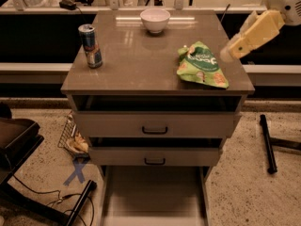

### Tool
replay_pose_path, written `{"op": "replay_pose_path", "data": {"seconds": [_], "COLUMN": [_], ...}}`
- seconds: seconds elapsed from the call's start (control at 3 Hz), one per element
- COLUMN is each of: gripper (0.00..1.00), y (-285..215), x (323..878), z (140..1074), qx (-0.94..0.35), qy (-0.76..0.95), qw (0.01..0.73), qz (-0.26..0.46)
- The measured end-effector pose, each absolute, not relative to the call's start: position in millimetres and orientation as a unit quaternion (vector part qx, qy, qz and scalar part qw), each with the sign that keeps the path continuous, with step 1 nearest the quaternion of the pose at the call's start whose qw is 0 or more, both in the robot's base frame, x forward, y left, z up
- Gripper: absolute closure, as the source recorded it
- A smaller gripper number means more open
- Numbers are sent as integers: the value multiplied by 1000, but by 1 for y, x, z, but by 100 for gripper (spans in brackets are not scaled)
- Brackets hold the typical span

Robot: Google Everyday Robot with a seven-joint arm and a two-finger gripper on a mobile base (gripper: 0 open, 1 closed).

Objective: Place redbull can into bottom drawer

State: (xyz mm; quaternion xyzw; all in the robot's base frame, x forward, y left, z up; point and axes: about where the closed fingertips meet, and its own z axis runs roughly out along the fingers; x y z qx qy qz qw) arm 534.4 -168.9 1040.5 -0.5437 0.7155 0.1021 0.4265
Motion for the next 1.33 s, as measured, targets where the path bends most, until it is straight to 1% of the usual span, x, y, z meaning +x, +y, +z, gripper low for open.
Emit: {"op": "replay_pose_path", "data": {"seconds": [0.33,0.67,1.0,1.33], "gripper": [0,0,0,0], "y": [-138,-97,-94,-80], "x": [566,569,569,575], "z": [1063,1097,1098,1097], "qx": [-504,-483,-484,-504], "qy": [649,602,603,625], "qw": [542,594,592,568], "qz": [176,229,227,179]}}
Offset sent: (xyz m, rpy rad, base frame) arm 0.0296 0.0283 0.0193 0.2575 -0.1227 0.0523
